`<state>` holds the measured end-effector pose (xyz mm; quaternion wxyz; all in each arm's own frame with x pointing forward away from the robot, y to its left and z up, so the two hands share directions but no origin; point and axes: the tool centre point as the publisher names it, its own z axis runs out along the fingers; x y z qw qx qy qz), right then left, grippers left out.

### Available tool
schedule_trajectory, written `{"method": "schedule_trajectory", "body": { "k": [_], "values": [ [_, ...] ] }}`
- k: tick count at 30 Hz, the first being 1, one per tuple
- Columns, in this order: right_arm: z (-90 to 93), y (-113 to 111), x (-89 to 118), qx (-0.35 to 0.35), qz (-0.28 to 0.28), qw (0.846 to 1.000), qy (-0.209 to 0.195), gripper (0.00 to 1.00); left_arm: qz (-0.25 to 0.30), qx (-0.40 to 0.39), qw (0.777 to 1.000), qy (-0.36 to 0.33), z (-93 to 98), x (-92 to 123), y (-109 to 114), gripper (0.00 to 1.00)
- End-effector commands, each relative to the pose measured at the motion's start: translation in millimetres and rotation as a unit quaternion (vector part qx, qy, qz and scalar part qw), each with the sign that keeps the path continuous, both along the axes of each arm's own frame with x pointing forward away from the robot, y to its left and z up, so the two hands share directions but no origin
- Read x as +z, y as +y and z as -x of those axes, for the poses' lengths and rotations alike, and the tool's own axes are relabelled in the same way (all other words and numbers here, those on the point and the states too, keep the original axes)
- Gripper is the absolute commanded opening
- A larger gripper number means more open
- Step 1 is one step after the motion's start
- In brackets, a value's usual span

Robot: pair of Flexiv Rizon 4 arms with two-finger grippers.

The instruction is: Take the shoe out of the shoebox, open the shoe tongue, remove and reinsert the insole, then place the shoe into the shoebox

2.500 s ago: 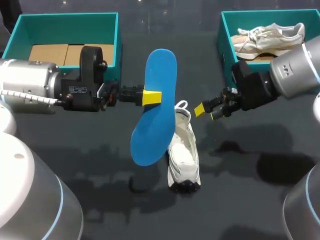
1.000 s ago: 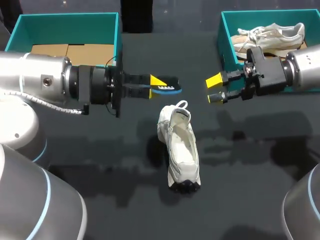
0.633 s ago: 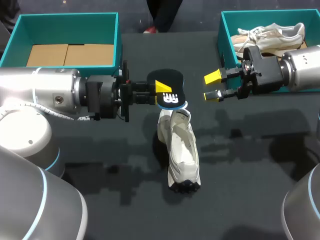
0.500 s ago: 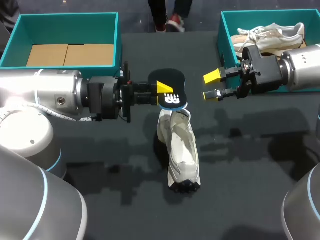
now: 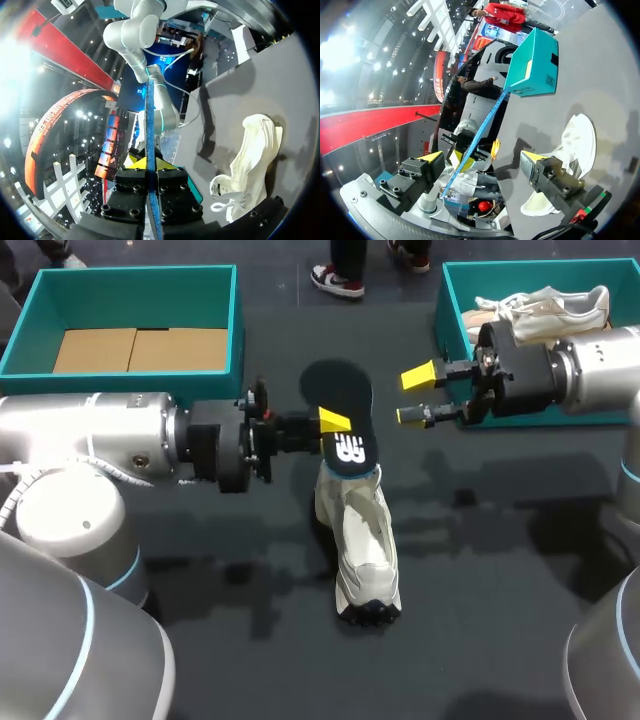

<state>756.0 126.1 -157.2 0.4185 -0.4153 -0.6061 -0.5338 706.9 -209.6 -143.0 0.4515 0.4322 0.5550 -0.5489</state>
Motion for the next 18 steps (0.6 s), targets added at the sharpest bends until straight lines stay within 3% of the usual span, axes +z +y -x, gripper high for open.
{"method": "schedule_trajectory", "body": {
  "k": [1,11,18],
  "values": [
    [-11.0,12,-8,0.002,-0.016,1.000,-0.001,1.00,0.023,-0.005,0.999,-0.031,-10.7,-6,-11,0.00],
    [-11.0,12,-8,0.002,-0.016,1.000,-0.001,1.00,0.023,-0.005,0.999,-0.031,-10.7,-6,-11,0.00],
    [-17.4,21,-4,0.003,0.016,1.000,0.023,1.00,-0.009,0.010,0.996,-0.092,-13.1,-22,-17,0.00]
  ]
}}
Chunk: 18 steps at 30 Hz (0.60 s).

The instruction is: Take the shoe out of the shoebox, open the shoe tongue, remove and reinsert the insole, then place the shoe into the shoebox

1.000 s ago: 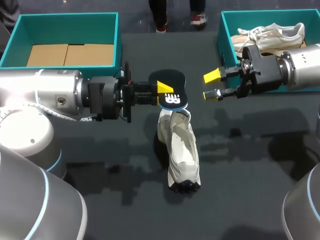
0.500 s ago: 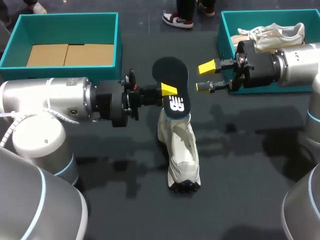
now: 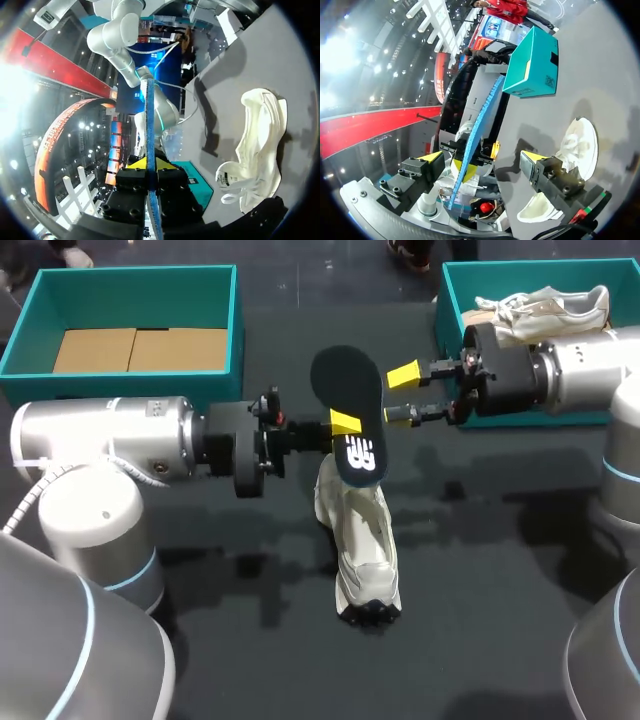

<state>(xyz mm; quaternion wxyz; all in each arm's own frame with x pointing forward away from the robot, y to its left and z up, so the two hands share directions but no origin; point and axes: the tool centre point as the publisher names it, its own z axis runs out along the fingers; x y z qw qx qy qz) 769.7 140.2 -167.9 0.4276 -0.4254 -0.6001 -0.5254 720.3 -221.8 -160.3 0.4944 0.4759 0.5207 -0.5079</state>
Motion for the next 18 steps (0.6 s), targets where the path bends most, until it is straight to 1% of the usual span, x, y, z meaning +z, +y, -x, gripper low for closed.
{"method": "schedule_trajectory", "body": {
  "k": [1,7,8,9,10,11,12,13,15,16,18],
  "values": [
    [-3.8,8,7,0.004,0.016,1.000,0.012,1.00,-0.009,0.012,1.000,-0.020,-0.5,-8,-5,0.00],
    [-1.9,16,5,0.011,0.038,0.999,0.026,1.00,-0.014,0.018,0.999,-0.023,-7.8,-16,-7,0.00],
    [-1.7,17,4,0.012,0.043,0.999,0.025,0.97,-0.015,0.018,0.999,-0.023,-8.8,-16,-7,0.00],
    [-1.8,19,3,0.016,0.045,0.998,0.028,0.90,-0.015,0.019,0.999,-0.024,-9.6,-17,-7,0.00],
    [-1.9,21,2,0.019,0.045,0.998,0.030,0.86,-0.018,0.022,0.999,-0.034,-10.0,-17,-8,0.00],
    [-2.2,22,0,0.021,0.044,0.998,0.034,0.74,-0.018,0.022,0.999,-0.037,-9.9,-17,-8,0.00],
    [-2.6,23,-1,0.022,0.045,0.998,0.039,0.64,-0.017,0.022,0.999,-0.038,-10.0,-17,-9,0.00],
    [-2.6,24,-2,0.023,0.044,0.998,0.042,0.51,-0.016,0.021,0.999,-0.041,-10.1,-18,-9,0.00],
    [-2.2,26,-3,0.024,0.042,0.998,0.048,0.45,-0.017,0.021,0.999,-0.045,-10.3,-19,-10,0.00],
    [-1.9,27,-4,0.024,0.041,0.998,0.051,0.44,-0.017,0.021,0.999,-0.046,-10.6,-19,-11,0.00],
    [-0.9,27,-5,0.021,0.038,0.998,0.055,0.44,-0.019,0.021,0.998,-0.054,-10.9,-20,-11,0.00]
  ]
}}
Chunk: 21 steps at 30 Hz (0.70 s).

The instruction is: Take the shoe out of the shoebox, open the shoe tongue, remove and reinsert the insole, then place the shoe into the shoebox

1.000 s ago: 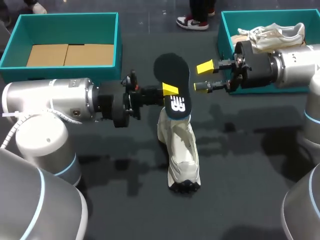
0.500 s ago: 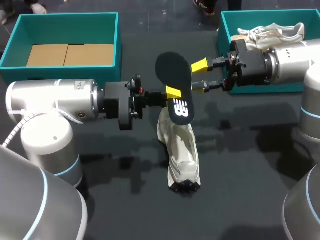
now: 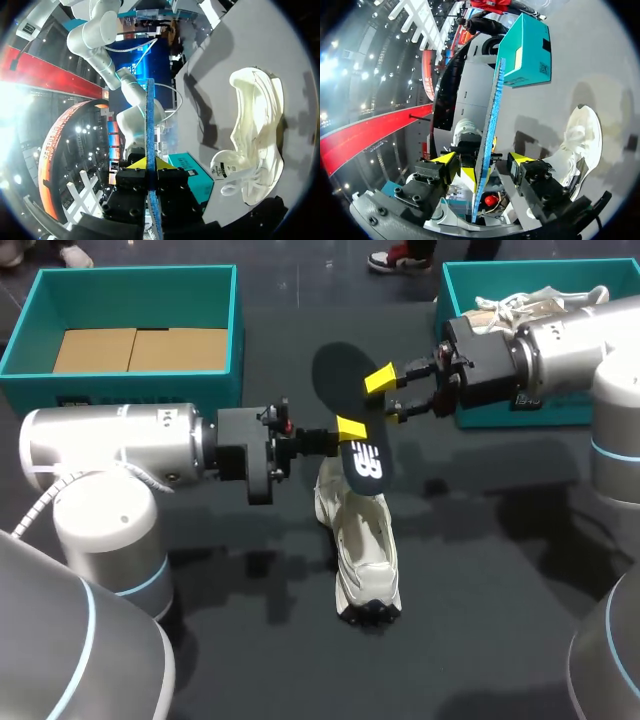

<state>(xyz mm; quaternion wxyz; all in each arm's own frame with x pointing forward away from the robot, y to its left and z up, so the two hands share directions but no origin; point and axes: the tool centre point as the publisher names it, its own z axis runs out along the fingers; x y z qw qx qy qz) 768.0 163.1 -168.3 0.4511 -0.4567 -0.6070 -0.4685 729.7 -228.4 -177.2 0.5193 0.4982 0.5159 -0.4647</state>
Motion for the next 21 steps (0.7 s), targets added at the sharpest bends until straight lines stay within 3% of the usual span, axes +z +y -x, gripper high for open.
{"method": "schedule_trajectory", "body": {
  "k": [1,5,21],
  "values": [
    [-2.2,5,-6,-0.001,-0.004,1.000,0.006,0.43,0.000,0.001,1.000,-0.007,-1.6,-4,-5,0.00],
    [-2.4,9,-10,-0.001,-0.010,1.000,0.015,0.37,0.000,0.008,1.000,-0.012,-2.8,-6,-6,0.00],
    [-0.4,11,-21,-0.009,-0.023,0.999,0.022,0.29,-0.018,0.018,0.999,-0.021,-5.9,-8,-12,0.00]
  ]
}}
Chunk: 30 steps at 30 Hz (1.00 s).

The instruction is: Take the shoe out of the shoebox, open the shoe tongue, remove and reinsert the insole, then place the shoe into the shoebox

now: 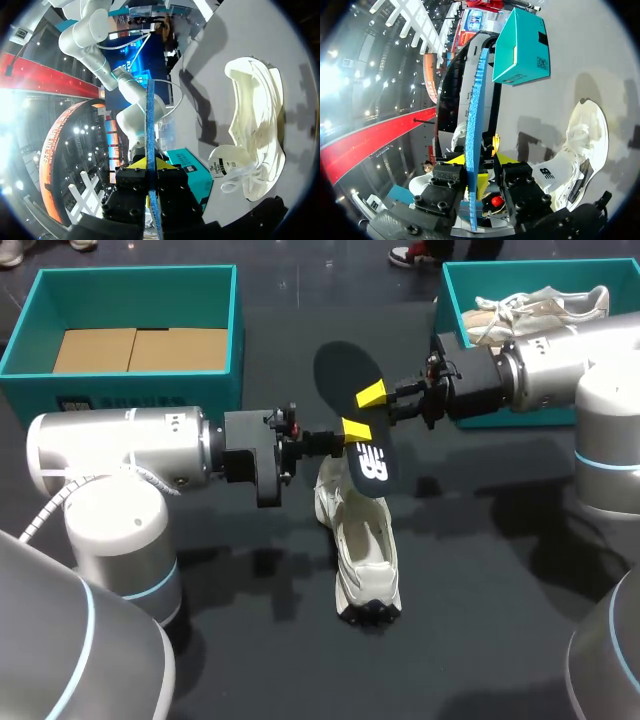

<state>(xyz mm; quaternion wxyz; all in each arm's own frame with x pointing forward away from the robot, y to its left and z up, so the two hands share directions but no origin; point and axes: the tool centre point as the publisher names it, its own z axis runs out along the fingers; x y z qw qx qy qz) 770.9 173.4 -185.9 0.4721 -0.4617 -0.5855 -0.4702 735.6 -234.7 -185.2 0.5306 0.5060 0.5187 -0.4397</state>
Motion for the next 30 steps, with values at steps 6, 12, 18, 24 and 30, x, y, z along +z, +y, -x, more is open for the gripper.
{"method": "schedule_trajectory", "body": {
  "k": [6,12,18,24,30],
  "values": [
    [2.9,-1,-4,-0.010,-0.010,1.000,-0.007,0.31,-0.010,0.005,1.000,-0.001,1.3,-2,-9,0.00],
    [2.9,-1,-4,-0.008,-0.013,1.000,-0.010,0.00,-0.014,0.007,1.000,-0.002,2.1,-4,-11,0.00],
    [4.1,-1,-5,-0.007,-0.015,1.000,-0.015,0.00,-0.018,0.008,1.000,-0.001,2.7,-6,-12,0.00],
    [7.0,-2,-6,-0.007,-0.021,1.000,-0.019,0.00,-0.021,0.010,1.000,0.011,3.9,-4,-1,1.00],
    [13.2,-7,-11,-0.008,-0.026,0.999,-0.016,0.00,-0.048,0.017,0.998,0.040,-5.3,4,30,1.00]
  ]
}}
